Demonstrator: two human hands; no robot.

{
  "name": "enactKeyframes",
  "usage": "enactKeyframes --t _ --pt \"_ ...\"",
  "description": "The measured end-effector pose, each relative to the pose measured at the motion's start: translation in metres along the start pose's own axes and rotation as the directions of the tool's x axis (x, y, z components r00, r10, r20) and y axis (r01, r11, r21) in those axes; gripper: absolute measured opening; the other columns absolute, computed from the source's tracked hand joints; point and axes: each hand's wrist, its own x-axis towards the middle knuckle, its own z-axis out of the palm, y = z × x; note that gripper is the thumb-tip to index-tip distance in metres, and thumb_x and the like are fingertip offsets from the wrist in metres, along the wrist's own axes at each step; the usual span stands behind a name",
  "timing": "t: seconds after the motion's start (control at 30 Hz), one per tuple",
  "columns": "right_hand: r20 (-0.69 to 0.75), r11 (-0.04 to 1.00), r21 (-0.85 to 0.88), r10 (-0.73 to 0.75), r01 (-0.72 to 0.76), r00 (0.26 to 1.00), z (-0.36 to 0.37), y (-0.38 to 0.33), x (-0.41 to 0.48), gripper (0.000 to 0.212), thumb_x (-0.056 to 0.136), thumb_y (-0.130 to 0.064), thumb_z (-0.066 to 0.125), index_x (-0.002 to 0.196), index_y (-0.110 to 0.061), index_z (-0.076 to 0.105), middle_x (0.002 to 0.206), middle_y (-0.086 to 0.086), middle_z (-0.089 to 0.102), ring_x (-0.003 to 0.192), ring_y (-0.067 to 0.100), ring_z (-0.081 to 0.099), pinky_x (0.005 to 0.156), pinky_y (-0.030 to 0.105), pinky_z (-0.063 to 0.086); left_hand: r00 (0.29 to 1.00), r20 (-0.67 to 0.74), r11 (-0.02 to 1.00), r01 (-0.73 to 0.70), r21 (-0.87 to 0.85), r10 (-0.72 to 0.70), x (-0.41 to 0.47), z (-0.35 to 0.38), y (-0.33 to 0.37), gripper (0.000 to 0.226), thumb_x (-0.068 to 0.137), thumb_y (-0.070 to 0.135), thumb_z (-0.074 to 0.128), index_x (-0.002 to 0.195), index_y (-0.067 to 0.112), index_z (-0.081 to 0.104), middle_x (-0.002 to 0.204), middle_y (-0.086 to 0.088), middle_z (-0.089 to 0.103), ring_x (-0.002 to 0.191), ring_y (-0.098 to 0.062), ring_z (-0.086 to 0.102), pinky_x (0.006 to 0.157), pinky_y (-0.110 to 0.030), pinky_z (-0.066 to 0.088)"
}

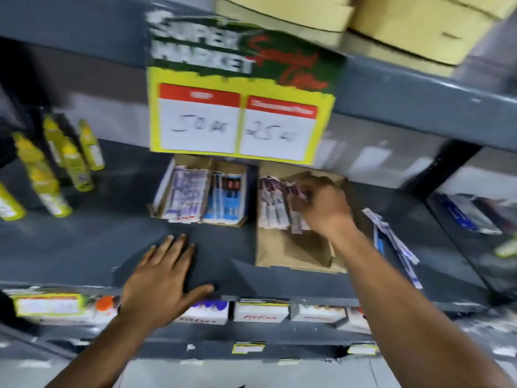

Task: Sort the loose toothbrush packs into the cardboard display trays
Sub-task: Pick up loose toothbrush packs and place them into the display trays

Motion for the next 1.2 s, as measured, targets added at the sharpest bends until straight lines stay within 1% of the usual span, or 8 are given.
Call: enactKeyframes --t 0.13,0.27,0.47,0.67,0.73,0.8,0.9,1.2 --pt "-0.022 0.92 -0.104 0.377 -0.377 0.926 -0.062 0.123 -0.03 0.023 0.085 -0.039 0.061 0.086 -0.017 0.068 0.095 0.01 0.074 0.089 0.03 0.068 0.075 0.034 0.052 1.0 -0.023 0.999 0.006 0.035 -0.005 0.001 0.006 -0.001 0.095 0.084 0.08 0.026 0.131 0.003 0.056 0.144 -0.019 0.048 0.132 -0.037 0.044 0.108 -0.051 0.031" --pt "0.146 0.729 -0.365 0.659 -0.579 0.738 -0.081 0.203 -0.084 0.026 0.079 -0.038 0.061 0.072 -0.013 0.06 0.084 0.016 0.069 0.076 0.033 0.064 0.065 0.033 0.05 1.0 -0.022 0.999 0.014 0.046 -0.013 0.0 0.009 -0.002 0.094 0.084 0.079 0.027 0.131 0.002 0.055 0.145 -0.02 0.047 0.132 -0.039 0.043 0.107 -0.052 0.029" --pt "0.144 0.697 -0.384 0.693 -0.605 0.707 -0.064 0.228 -0.12 0.03 0.08 -0.043 0.063 0.092 -0.017 0.071 0.096 0.015 0.072 0.088 0.035 0.065 0.067 0.032 0.047 0.999 0.024 0.997 0.035 0.073 -0.037 0.0 0.007 -0.002 0.093 0.085 0.078 0.024 0.132 0.003 0.053 0.146 -0.019 0.045 0.134 -0.04 0.039 0.108 -0.052 0.028" --pt "0.033 0.7 -0.298 0.687 -0.649 0.726 -0.066 0.227 -0.123 0.018 0.083 -0.024 0.056 0.076 -0.013 0.068 0.066 0.01 0.062 0.056 0.028 0.051 0.055 0.028 0.041 0.995 0.071 0.994 0.067 0.09 -0.073 -0.002 -0.006 0.007 0.095 0.086 0.078 0.018 0.133 0.003 0.054 0.146 -0.018 0.045 0.134 -0.037 0.041 0.109 -0.046 0.022" --pt "-0.039 0.757 -0.151 0.638 -0.635 0.769 -0.072 0.224 -0.122 0.02 0.085 -0.022 0.058 0.069 -0.016 0.068 0.056 0.004 0.059 0.052 0.024 0.051 0.049 0.029 0.039 0.993 0.076 0.992 0.08 0.094 -0.087 -0.002 -0.01 0.01 0.095 0.086 0.077 0.018 0.132 0.003 0.054 0.145 -0.018 0.046 0.133 -0.037 0.042 0.109 -0.046 0.022" --pt "-0.055 0.749 0.26 0.642 -0.61 0.765 -0.079 0.212 -0.12 0.017 0.087 -0.021 0.064 0.072 -0.016 0.072 0.053 -0.004 0.063 0.052 0.014 0.057 0.049 0.026 0.044 0.993 0.076 0.992 0.079 0.102 -0.087 0.0 -0.013 0.012 0.094 0.087 0.077 0.018 0.133 0.003 0.054 0.145 -0.018 0.046 0.133 -0.036 0.043 0.109 -0.044 0.02" --pt "0.151 0.407 0.763 0.644 -0.502 0.75 -0.082 0.178 -0.112 0.01 0.086 -0.021 0.069 0.079 -0.017 0.075 0.056 -0.005 0.066 0.053 0.006 0.058 0.049 0.021 0.049 0.993 0.086 0.992 0.077 0.104 -0.086 -0.001 -0.015 0.013 0.093 0.087 0.076 0.019 0.134 0.003 0.053 0.145 -0.018 0.046 0.132 -0.036 0.044 0.109 -0.045 0.022" --pt "0.419 0.127 0.844 0.45 -0.521 0.788 -0.051 0.11 -0.099 0.006 0.089 -0.015 0.065 0.088 -0.01 0.067 0.061 -0.003 0.056 0.05 0.006 0.05 0.045 0.021 0.042 0.994 0.072 0.993 0.078 0.093 -0.085 -0.001 -0.017 0.013 0.093 0.087 0.077 0.018 0.135 0.005 0.053 0.147 -0.016 0.045 0.135 -0.035 0.042 0.107 -0.052 0.034"
